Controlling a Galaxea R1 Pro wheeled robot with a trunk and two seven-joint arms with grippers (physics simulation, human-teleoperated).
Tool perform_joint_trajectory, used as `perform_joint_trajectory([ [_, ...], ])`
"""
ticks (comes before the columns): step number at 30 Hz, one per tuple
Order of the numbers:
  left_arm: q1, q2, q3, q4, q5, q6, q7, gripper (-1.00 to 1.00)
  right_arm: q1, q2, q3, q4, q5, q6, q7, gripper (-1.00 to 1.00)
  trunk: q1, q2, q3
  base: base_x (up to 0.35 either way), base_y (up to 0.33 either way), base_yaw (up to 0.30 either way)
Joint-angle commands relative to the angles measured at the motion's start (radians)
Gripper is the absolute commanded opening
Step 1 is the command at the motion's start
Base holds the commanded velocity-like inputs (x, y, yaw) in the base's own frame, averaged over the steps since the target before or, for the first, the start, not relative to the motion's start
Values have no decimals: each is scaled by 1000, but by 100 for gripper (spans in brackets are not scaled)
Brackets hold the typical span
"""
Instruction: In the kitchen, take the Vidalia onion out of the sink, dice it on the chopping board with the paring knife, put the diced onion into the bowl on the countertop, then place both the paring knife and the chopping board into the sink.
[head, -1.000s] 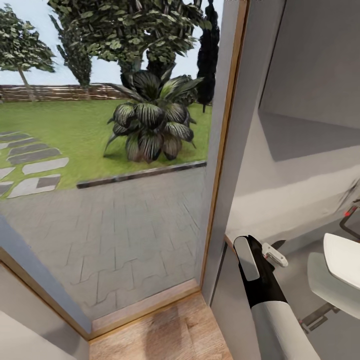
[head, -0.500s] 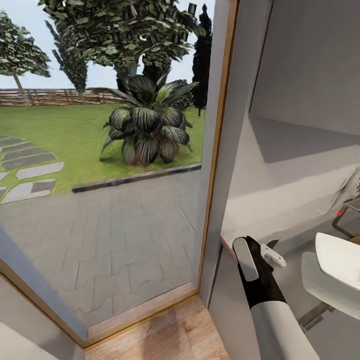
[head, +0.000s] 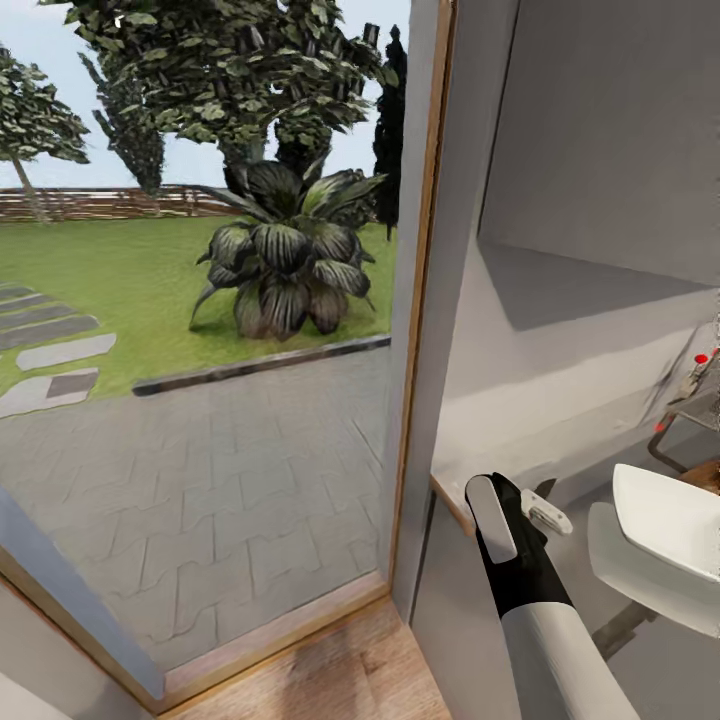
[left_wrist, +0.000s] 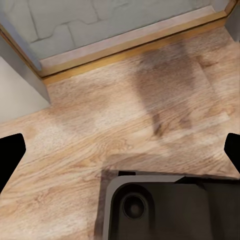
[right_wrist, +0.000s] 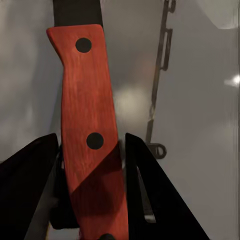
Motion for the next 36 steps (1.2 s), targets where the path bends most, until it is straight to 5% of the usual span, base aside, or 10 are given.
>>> perform_joint_trajectory([
  [1,0,2,-7,-1,9,-2,5,100,-1,1,-2,-1,-3,9,-5,-100,0,-1,0,0,0,-74],
  [17,0,2,-7,-2,9,-3,5,100,-1,1,1,-1,-4,8,0,-100,0,-1,26,-200,0,-65],
  [24,0,2,-7,-2,9,-2,5,100,2,1,9,-4,1,-9,122,-100,0,-1,37,-342,0,-3],
  [27,0,2,-7,-1,9,-2,5,100,2,1,87,-8,14,-81,137,-100,0,-1,42,-280,0,0],
  [29,0,2,-7,-1,9,-2,5,100,3,1,197,-10,48,-168,140,-100,0,-1,45,-83,0,0],
  [36,0,2,-7,0,9,-2,5,100,5,1,392,-27,72,-318,140,-100,0,-1,56,-13,0,0],
])
